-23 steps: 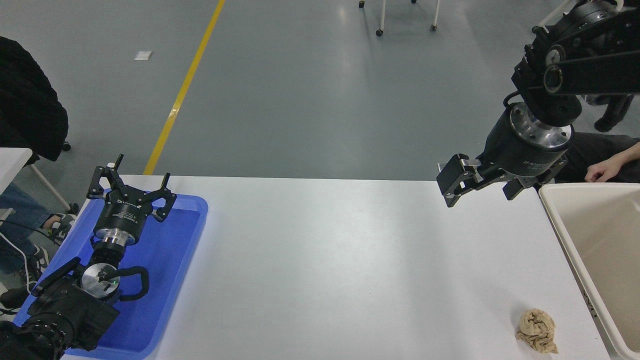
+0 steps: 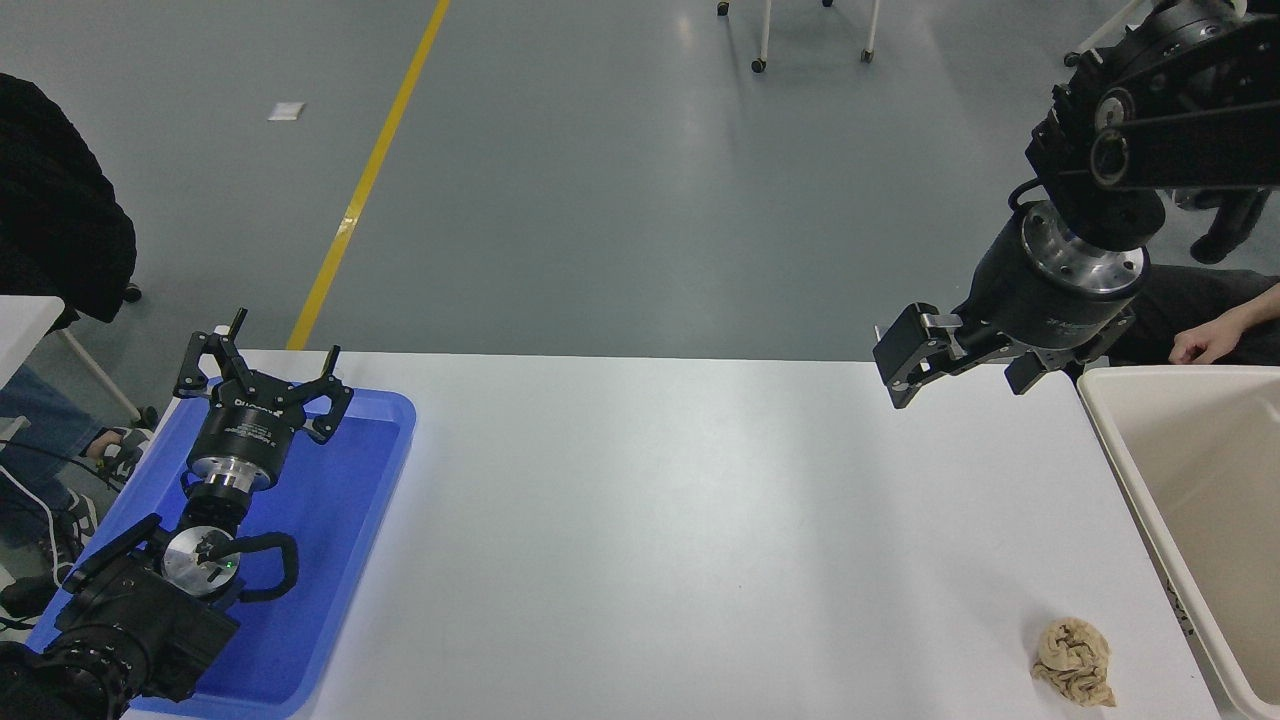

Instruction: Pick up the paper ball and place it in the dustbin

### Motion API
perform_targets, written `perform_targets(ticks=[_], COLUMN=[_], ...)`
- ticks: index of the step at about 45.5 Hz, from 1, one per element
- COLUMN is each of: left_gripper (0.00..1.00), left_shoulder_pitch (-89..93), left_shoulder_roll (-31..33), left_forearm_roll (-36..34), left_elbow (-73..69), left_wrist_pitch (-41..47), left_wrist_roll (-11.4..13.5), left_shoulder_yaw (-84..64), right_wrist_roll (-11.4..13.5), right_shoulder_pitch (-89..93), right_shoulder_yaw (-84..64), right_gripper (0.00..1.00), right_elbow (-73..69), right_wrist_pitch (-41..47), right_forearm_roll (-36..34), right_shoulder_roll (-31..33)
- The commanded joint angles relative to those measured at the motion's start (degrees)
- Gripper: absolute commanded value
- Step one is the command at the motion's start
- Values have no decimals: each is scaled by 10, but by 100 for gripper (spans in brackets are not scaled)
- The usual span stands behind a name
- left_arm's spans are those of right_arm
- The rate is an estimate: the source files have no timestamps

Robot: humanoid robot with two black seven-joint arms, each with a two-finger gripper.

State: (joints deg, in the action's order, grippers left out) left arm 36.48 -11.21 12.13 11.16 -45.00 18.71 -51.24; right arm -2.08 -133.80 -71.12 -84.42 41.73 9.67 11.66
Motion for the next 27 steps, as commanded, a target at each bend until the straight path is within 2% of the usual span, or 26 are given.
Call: perform_targets(ticks=[1, 15, 27], left_gripper=[100, 100, 100], left_shoulder_pitch=[0, 0, 0], left_shoulder_roll=[0, 0, 0], left_forearm_roll=[0, 0, 0], left_elbow=[0, 0, 0], left_wrist_pitch=[0, 0, 0], left_wrist_roll=[0, 0, 0], left_shoulder_yaw=[0, 0, 0], right_wrist_roll=[0, 0, 0], right_shoulder_pitch=[10, 29, 100], right_shoulder_yaw=[1, -2, 1], right_gripper=[100, 100, 100], right_elbow=[3, 4, 8], right_wrist_pitch=[-2, -9, -50], right_forearm_roll=[1, 7, 101], right_shoulder_roll=[-7, 5, 87])
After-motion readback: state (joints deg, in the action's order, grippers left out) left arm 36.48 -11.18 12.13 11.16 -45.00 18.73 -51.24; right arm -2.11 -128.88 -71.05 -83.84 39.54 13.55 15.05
